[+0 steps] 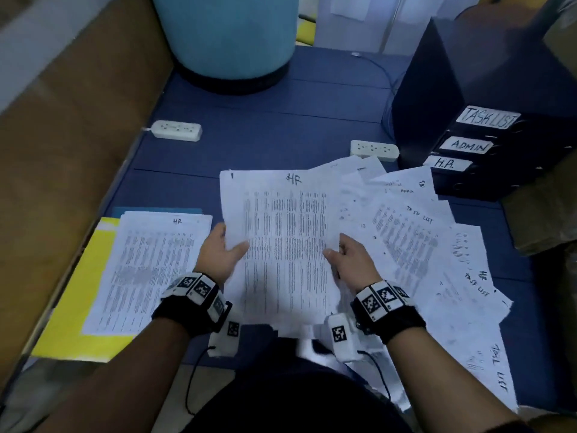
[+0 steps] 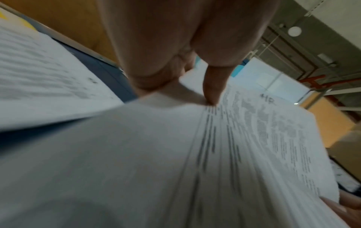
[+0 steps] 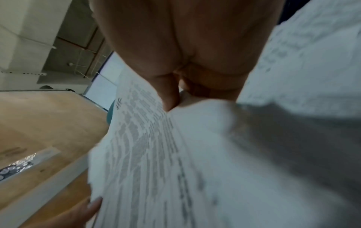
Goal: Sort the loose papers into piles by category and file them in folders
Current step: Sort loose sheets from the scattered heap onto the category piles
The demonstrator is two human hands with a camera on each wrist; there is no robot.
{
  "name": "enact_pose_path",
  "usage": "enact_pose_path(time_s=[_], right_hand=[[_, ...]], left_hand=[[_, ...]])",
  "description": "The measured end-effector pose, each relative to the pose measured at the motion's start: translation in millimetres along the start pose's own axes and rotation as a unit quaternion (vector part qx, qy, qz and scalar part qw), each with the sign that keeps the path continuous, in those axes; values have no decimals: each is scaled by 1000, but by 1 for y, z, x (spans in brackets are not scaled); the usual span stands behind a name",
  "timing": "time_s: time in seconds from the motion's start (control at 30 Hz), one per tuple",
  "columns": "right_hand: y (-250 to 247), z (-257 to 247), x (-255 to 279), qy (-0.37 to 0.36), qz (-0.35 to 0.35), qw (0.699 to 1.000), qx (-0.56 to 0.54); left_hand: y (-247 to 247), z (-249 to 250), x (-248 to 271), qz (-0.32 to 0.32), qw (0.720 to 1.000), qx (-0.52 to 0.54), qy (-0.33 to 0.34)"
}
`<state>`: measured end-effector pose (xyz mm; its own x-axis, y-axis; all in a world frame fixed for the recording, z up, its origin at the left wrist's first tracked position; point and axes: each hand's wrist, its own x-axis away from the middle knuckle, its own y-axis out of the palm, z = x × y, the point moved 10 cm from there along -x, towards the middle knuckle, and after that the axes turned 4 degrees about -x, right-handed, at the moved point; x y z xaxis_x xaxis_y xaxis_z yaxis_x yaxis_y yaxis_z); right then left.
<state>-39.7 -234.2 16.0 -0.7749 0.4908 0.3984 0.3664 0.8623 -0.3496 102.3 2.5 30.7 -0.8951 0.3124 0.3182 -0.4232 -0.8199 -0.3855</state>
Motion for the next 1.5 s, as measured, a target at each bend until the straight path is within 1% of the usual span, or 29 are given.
enact_pose_path(time_s=[0.03, 0.07, 0.13, 0.23, 0.3, 0.37, 0.43, 0.5, 0.6, 0.67, 0.8, 0.9, 1.0, 1.07, 1.17, 1.27, 1.33, 1.43, 1.5], right_hand=[[12, -5, -2, 0, 4, 1000, -11], [28, -9, -3, 10, -7, 1000, -13], [71, -14, -6, 15, -55, 998, 19], [135, -13, -11, 6, -127, 984, 127], [177, -9, -16, 30, -160, 975, 153], [214, -7, -20, 58, -165, 976, 132], [243, -12, -22, 67, -151, 980, 111], [267, -12, -24, 80, -137, 981, 113], [296, -12, -23, 90, -145, 976, 134], [307, -11, -22, 85, -159, 970, 164], [316, -7, -22, 90, -165, 969, 163], [302, -14, -19, 78, -165, 968, 175], [257, -30, -16, 60, -127, 978, 153], [209, -30, -14, 67, -82, 987, 123], [129, -21, -13, 70, -34, 988, 136], [47, -1, -7, 87, 31, 982, 168], [0, 21, 2, 118, 71, 974, 179], [-45, 59, 18, 169, 106, 958, 204], [-58, 82, 26, 195, 116, 951, 209]], left_hand=[[-10, -10, 4, -7, 999, -40, -8], [-24, -22, 7, -1, 997, -72, -19], [-61, -50, 14, 45, 992, -103, -55], [-114, -88, 25, 122, 979, -106, -124], [-146, -110, 33, 151, 973, -81, -156], [-176, -130, 40, 181, 967, -57, -173], [-201, -145, 47, 207, 960, -30, -186], [-219, -152, 54, 224, 956, -35, -188], [-234, -156, 61, 228, 955, -63, -176], [-233, -155, 63, 215, 959, -85, -164], [-220, -145, 59, 168, 970, -115, -135], [-206, -130, 51, 147, 976, -115, -110], [-180, -109, 36, 114, 985, -109, -69], [-151, -92, 24, 79, 991, -100, -45], [-94, -63, 8, 14, 996, -93, -8], [-28, -38, -1, -59, 993, -96, 28], [16, -30, -1, -114, 988, -103, 26], [72, -25, 3, -182, 973, -138, 19], [96, -26, 6, -205, 962, -180, 17]])
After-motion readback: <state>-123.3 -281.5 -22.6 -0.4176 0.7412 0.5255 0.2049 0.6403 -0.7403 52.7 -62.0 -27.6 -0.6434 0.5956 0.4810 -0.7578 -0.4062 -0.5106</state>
